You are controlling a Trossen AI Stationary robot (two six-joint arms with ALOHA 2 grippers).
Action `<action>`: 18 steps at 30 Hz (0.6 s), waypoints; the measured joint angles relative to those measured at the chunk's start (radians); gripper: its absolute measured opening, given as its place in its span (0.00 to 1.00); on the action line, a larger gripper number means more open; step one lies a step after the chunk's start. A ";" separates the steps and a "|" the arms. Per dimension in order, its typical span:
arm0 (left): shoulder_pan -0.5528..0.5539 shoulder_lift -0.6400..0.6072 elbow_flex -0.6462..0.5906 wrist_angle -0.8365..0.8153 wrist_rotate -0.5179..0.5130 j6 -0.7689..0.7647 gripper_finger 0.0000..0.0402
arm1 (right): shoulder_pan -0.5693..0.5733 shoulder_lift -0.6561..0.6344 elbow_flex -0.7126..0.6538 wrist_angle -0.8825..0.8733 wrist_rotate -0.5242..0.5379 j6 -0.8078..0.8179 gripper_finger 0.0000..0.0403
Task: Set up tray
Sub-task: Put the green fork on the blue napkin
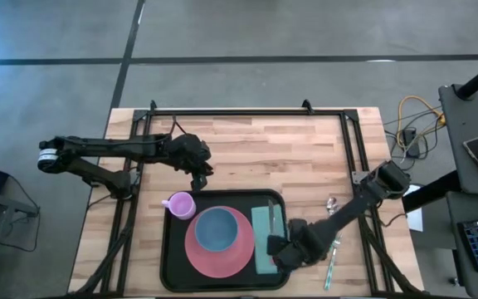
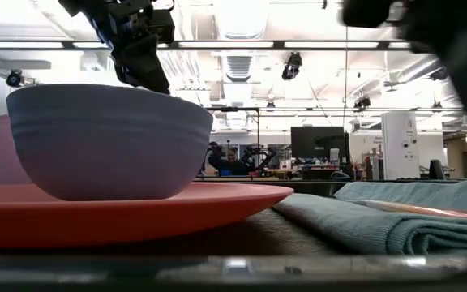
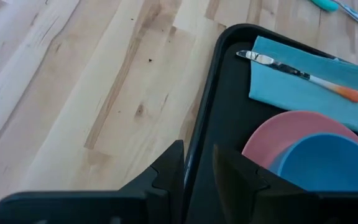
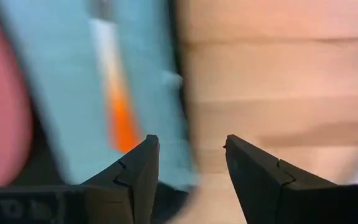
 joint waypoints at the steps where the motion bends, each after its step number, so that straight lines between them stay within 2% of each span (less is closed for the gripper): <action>1: 0.000 0.000 0.000 0.001 0.000 0.008 0.17 | 0.013 0.001 -0.003 -0.020 -0.026 0.002 0.43; 8: 0.000 0.000 0.000 0.004 0.001 0.044 0.17 | 0.106 -0.001 -0.017 -0.215 -0.279 0.084 0.43; 18: 0.000 0.001 0.000 0.003 0.002 0.044 0.17 | 0.202 -0.008 -0.077 -0.224 -0.400 0.110 0.43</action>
